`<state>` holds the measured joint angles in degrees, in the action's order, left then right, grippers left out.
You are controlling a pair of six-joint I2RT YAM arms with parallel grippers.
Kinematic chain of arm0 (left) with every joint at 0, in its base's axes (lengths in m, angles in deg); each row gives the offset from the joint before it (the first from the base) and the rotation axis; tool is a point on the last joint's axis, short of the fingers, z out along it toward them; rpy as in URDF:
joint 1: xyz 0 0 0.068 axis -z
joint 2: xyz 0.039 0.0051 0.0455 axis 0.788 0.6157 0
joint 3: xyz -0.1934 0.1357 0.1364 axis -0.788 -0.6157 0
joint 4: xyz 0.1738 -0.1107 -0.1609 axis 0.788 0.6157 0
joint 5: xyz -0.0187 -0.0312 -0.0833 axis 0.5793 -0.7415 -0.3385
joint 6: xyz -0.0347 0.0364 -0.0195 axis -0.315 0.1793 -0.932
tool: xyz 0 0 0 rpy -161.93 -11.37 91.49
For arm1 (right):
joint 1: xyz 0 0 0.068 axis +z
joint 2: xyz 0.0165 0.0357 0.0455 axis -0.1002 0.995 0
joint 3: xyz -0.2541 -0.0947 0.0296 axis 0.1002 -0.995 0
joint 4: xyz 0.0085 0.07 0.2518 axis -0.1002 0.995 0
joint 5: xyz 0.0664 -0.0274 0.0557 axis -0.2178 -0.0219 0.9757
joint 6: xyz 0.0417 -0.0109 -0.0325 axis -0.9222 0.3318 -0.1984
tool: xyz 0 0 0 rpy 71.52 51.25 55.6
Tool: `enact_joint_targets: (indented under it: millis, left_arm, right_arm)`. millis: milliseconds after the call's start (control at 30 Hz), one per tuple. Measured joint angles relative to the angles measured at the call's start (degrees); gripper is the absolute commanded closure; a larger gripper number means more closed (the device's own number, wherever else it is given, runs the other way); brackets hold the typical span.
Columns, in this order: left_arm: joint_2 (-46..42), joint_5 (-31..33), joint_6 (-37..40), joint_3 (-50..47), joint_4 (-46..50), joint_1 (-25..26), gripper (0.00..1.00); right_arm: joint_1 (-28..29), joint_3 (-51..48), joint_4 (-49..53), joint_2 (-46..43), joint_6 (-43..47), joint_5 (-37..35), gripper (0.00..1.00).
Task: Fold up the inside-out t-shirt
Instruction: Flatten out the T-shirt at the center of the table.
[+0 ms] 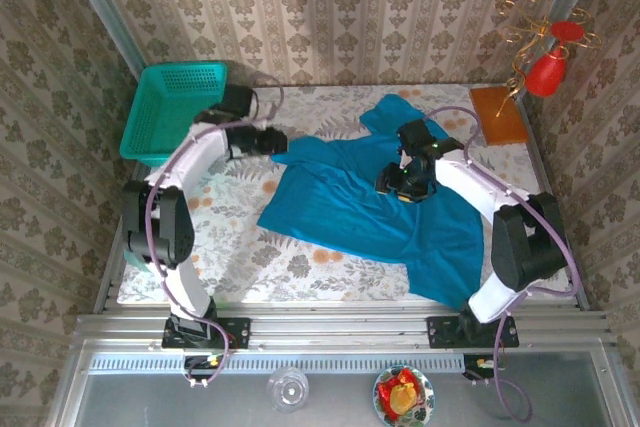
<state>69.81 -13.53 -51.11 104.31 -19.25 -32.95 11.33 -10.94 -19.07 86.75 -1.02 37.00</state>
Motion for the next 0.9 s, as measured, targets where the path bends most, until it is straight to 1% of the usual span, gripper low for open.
enact_joint_targets:
  millis: [100, 167, 267, 367, 467, 600, 900]
  left_arm:
    - [-2.82, 4.02, -3.67, -9.84, -0.50, 4.39, 0.68]
    - [-4.61, 6.84, -6.43, -15.32, -0.20, 6.27, 0.69]
    - [-8.02, 11.52, -10.58, -22.43, 0.31, 6.75, 0.69]
    - [-11.34, 15.74, -13.88, -27.08, 0.87, 6.38, 0.67]
    - [-12.66, 18.38, -15.91, -28.83, 0.94, 6.32, 0.65]
    - [-12.46, 20.44, -17.33, -28.87, 0.57, 6.32, 0.65]
    - [-6.32, 21.70, -18.05, -28.92, -0.81, 6.32, 0.71]
  right_arm:
    - [-1.38, -1.40, 0.52, -2.10, 0.22, -0.44, 0.41]
    - [-2.05, -2.69, 1.07, -4.02, 0.33, -0.92, 0.41]
    - [-2.54, -4.87, 1.70, -7.04, 0.37, -1.22, 0.41]
    - [-2.58, -6.51, 2.14, -9.07, 0.37, -1.29, 0.41]
    - [-2.58, -7.76, 2.62, -10.16, 0.37, -1.31, 0.41]
    - [-2.58, -8.63, 3.54, -11.63, 0.35, -1.38, 0.41]
    - [-2.58, -8.83, 4.68, -16.00, 0.13, -2.05, 0.41]
